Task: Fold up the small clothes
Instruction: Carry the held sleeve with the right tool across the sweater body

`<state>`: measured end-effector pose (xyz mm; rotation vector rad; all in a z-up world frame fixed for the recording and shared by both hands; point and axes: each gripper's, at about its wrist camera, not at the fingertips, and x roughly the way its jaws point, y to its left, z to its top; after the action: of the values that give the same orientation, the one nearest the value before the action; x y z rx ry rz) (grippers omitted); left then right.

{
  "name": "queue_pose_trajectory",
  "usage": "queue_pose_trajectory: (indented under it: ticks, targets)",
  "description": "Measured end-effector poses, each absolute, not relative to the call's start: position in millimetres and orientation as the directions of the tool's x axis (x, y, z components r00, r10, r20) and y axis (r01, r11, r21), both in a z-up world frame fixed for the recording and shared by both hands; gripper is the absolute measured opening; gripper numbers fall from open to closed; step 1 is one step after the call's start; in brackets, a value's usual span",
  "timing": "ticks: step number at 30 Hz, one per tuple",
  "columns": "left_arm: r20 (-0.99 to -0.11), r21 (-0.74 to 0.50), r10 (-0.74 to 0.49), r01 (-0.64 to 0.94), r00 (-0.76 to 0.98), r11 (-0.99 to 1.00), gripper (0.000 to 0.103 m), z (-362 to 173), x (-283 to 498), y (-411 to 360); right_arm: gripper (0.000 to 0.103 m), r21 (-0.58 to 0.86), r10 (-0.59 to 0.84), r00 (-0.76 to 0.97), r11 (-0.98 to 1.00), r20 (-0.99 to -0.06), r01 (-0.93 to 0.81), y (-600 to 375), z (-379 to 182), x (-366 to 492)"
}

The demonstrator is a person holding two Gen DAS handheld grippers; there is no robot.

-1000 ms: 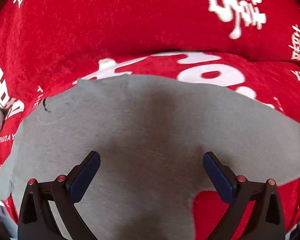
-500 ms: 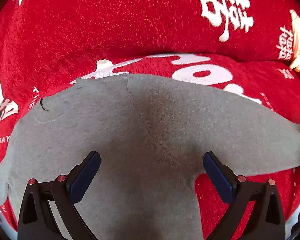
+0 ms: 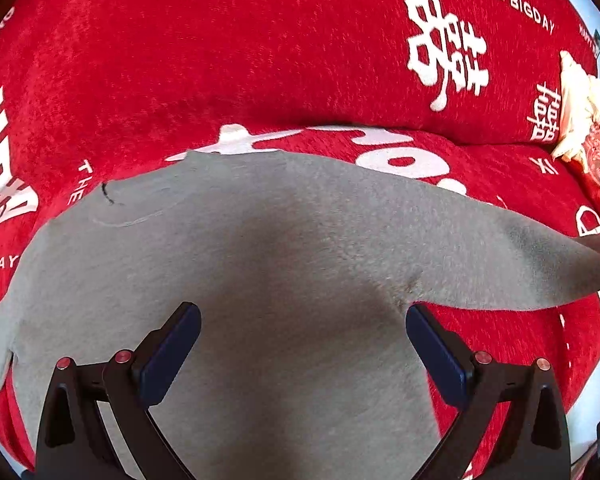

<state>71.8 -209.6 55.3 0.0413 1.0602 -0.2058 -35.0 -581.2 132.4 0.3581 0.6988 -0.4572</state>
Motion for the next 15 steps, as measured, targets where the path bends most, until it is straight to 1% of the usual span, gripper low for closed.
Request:
queue_pose_trajectory:
  ticks: [6,15]
  targets:
    - [-0.864,-0.093,-0.168,0.177,0.476,0.98,0.103,57.1,63.0,-182.1,0.007,0.137,-0.287,0.694,0.862,-0.661,0.488,-548.5,153.3,-25.8]
    - [-0.877,-0.083,-0.141,0.144,0.459,0.986,0.103,47.7,54.4,-132.8,0.007,0.099,-0.287,0.702,0.885,-0.652,0.454,-498.5,162.7,-7.2]
